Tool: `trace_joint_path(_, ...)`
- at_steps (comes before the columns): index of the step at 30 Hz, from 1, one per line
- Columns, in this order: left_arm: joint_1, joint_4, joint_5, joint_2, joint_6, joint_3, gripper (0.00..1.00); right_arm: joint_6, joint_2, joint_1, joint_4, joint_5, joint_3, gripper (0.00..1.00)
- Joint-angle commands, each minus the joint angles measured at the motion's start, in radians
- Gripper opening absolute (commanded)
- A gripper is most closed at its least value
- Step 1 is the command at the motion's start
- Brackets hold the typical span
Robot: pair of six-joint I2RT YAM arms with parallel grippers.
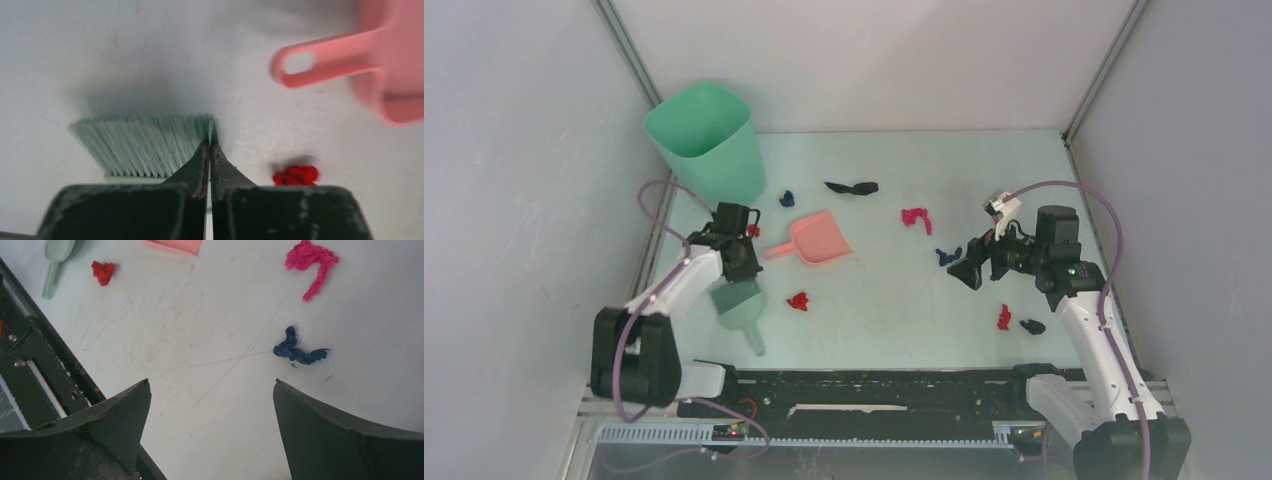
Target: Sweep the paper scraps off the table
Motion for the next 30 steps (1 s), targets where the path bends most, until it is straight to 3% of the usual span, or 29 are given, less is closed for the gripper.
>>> trace_joint_path(1,-0.009,0.034,0.109,-0.191,-0.078,-0.026,0.0,-0.048,0.0,0.009,-0.021,-0.092,0.038,0.98)
trace_joint_path(6,-0.022,0.067,0.155,-0.363,-0.138,-0.083,0.0,-0.051,0.032,0.03,-0.017,-0.172,0.034,0.96)
trace_joint_path(13,-0.051,0.08,0.202,-0.504,-0.2,-0.131,0.0,-0.001,0.071,0.171,0.046,-0.093,0.031,0.91)
trace_joint_path(17,-0.062,0.089,0.21,-0.57,-0.227,-0.157,0.0,0.1,0.111,0.286,0.093,-0.025,0.061,0.9)
trace_joint_path(20,-0.062,0.092,0.215,-0.594,-0.233,-0.164,0.0,0.207,0.236,0.309,0.046,-0.139,0.172,0.88)
trace_joint_path(24,-0.062,0.103,0.229,-0.592,-0.266,-0.161,0.0,0.289,0.376,0.423,0.0,-0.005,0.356,0.82)
trace_joint_path(30,-0.063,0.166,0.274,-0.586,-0.421,-0.165,0.0,0.386,0.523,0.668,0.106,0.219,0.494,0.84)
